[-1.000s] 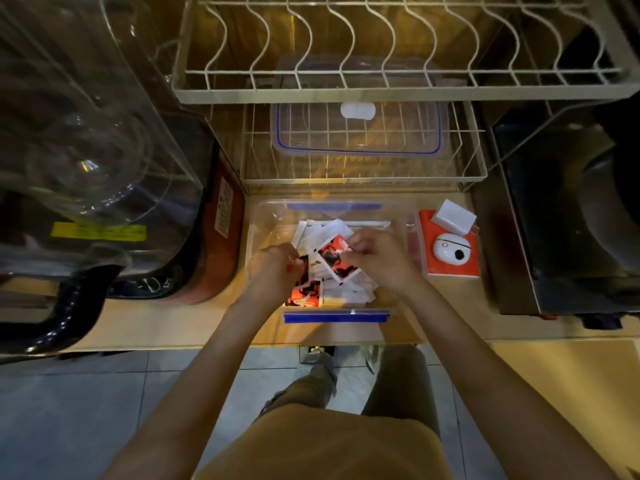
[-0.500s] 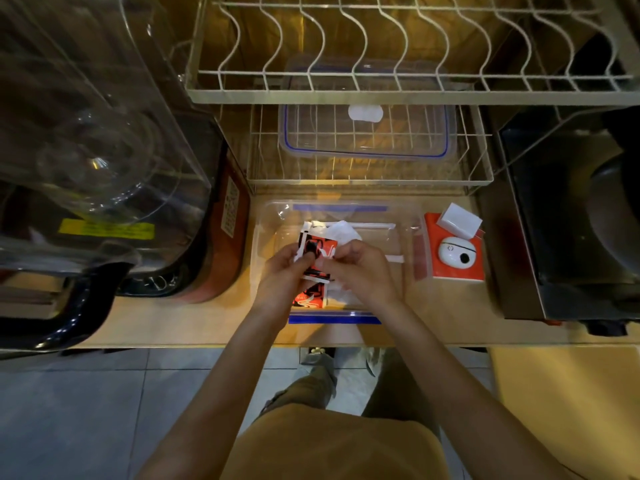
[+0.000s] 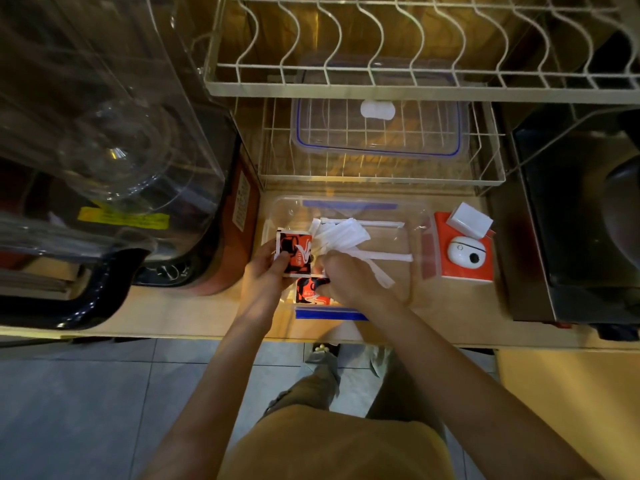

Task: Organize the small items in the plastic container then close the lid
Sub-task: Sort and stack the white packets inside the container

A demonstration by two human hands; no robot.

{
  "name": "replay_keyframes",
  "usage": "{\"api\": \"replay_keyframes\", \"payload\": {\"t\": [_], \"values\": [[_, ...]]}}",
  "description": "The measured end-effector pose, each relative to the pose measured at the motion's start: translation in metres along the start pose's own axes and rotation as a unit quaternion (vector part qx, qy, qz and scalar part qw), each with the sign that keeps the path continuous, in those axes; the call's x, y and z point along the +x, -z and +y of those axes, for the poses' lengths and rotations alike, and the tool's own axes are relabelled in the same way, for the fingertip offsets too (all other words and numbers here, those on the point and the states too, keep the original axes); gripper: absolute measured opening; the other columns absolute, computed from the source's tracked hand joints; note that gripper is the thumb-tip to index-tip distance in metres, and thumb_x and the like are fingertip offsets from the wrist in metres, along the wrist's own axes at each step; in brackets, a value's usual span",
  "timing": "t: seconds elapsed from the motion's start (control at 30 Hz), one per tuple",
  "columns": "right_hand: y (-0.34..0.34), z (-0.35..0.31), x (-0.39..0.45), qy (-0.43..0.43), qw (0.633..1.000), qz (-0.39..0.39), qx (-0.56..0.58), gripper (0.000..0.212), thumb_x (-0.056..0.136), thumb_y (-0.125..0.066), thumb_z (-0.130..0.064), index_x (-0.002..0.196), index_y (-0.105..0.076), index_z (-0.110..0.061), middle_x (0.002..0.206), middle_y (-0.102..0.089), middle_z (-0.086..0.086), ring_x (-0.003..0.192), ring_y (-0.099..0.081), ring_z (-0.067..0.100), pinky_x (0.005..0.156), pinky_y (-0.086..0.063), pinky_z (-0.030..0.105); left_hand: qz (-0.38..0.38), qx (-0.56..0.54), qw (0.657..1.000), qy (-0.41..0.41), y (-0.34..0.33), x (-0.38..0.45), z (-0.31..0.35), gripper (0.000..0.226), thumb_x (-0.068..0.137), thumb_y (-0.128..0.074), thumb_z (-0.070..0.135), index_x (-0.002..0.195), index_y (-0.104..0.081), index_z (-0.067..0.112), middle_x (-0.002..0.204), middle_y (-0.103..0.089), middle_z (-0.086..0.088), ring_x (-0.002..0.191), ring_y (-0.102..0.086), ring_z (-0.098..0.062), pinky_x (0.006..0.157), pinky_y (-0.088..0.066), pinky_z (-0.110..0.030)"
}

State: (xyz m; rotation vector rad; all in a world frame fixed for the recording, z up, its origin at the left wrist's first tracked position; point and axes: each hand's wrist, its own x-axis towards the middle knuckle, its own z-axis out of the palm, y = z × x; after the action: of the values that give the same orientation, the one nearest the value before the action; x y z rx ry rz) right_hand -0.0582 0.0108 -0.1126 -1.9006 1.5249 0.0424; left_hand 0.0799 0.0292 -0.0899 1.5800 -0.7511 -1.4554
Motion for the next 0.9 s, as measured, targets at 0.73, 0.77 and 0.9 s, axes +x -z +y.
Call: {"api": "replay_keyframes", "payload": {"t": [0.73,0.77,0.9], "values": [[0.033,0.016,-0.051,-0.174,0.787,0.223,0.548,0.013,0.078,-0.071,-0.012,0.081,-0.063,-0.021,0.082,-0.068,-0.003,0.070,-0.064,0.004,0.050,-0.048,0.014,-0.095,-0.026,0.995,0.030,-0.047,-0.011,-0.003,0.025,0.093,-0.045,0.010,0.110,-0.062,0.014,0.089,-0.074,-0.004,0.085,-0.070,-0.020,0.072,-0.058,-0.028],[0.031,0.017,-0.050,-0.177,0.795,0.233,0.531,0.011,0.079,-0.071,-0.012,0.084,-0.063,-0.018,0.085,-0.067,0.000,0.073,-0.063,0.008,0.052,-0.047,0.016,-0.094,-0.024,0.995,0.032,-0.049,-0.012,-0.004,0.024,0.093,-0.045,0.011,0.104,-0.065,0.017,0.082,-0.075,0.000,0.081,-0.071,-0.017,0.068,-0.058,-0.027],[0.025,0.023,-0.049,-0.183,0.806,0.251,0.504,0.009,0.081,-0.069,-0.015,0.087,-0.063,-0.015,0.087,-0.067,0.001,0.082,-0.066,0.016,0.058,-0.052,0.021,-0.111,-0.009,0.993,0.027,-0.060,-0.015,-0.003,0.022,0.094,-0.045,0.013,0.105,-0.064,0.014,0.092,-0.071,-0.006,0.080,-0.071,-0.015,0.063,-0.059,-0.023]]}}
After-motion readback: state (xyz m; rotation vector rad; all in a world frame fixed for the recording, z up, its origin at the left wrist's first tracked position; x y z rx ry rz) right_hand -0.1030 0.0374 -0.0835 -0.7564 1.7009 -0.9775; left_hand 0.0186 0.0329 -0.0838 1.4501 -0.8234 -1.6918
